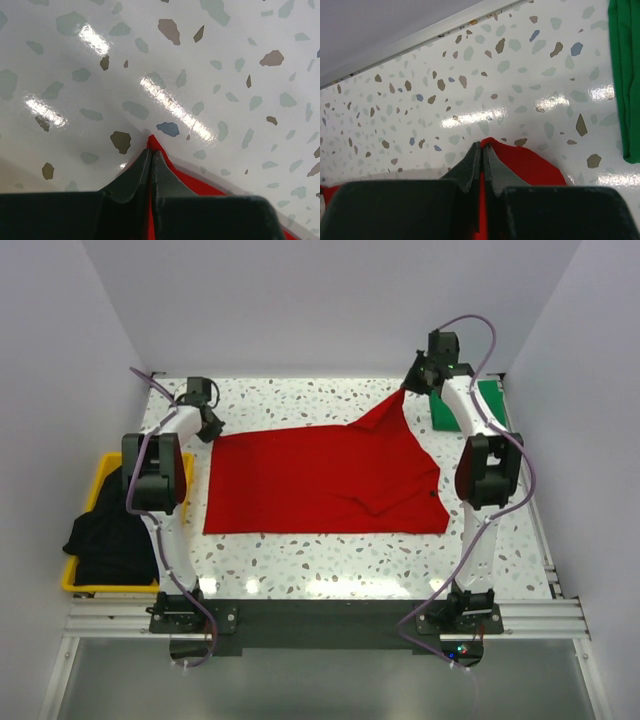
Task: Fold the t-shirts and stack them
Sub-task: Fold the tshirt
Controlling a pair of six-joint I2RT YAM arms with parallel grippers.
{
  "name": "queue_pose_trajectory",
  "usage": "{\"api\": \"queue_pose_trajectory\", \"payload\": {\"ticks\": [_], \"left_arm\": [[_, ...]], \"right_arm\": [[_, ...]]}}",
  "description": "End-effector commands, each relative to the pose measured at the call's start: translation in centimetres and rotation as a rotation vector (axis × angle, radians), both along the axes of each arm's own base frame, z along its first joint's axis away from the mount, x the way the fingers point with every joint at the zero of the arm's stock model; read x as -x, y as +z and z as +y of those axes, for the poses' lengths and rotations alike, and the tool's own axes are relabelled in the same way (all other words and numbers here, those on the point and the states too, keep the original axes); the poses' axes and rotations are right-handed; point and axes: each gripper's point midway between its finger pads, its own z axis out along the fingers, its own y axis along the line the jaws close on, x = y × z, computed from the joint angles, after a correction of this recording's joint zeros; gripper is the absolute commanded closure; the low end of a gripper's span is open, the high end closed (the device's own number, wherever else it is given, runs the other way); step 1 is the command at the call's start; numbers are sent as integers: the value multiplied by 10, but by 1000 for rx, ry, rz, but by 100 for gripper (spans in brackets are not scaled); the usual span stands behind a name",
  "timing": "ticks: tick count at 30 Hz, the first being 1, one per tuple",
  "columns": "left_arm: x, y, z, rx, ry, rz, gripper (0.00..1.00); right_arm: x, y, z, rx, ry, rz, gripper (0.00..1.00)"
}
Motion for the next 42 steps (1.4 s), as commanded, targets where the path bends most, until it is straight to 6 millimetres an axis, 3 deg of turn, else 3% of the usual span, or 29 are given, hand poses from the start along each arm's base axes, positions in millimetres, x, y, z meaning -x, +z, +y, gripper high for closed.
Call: {"api": "queue_pose_trajectory", "payload": {"ticks": [1,3,5,7,8,9,17,22,24,26,27,29,30,32,33,35,42], "left_arm": [[-26,51,6,3,-23,-145,100],[-27,53,6,10,-30,-151,100],[-26,56,4,14,-36,-155,100],[-26,60,4,17,-43,-162,100],[-25,61,4,20,-42,-164,100],[-24,64,2,25,-50,-170,100],[-6,80,-1,37,-46,-190,100],[19,69,-1,48,-22,-145,100],[31,66,-1,51,-11,-128,100],[39,65,0,52,-3,-120,100],[47,64,0,49,5,-114,100],[54,69,-1,55,13,-124,100],[62,62,-1,58,18,-104,100],[70,63,-1,66,30,-110,100],[78,56,-2,71,37,-94,100],[85,56,-2,74,53,-91,100],[112,44,-3,85,79,-59,99]], "right_arm": [[6,47,-2,-14,2,-80,100],[14,40,-2,-16,1,-61,100],[20,48,-2,-27,-1,-75,100],[28,37,-2,-34,-2,-52,100],[32,44,-2,-36,-3,-63,100],[38,36,-2,-37,-5,-43,100],[73,50,-8,-48,-33,-40,100],[109,45,-11,-57,-42,-6,100],[128,28,-11,-61,-42,39,100],[143,33,-10,-81,-43,27,100],[156,17,-10,-86,-44,65,100],[171,24,-6,-114,-35,43,100],[183,10,-6,-121,-39,76,100],[195,14,-5,-141,-38,64,100],[205,5,-3,-147,-31,87,100],[216,7,-3,-152,-30,81,100],[247,-15,-11,-123,-33,141,100]]}}
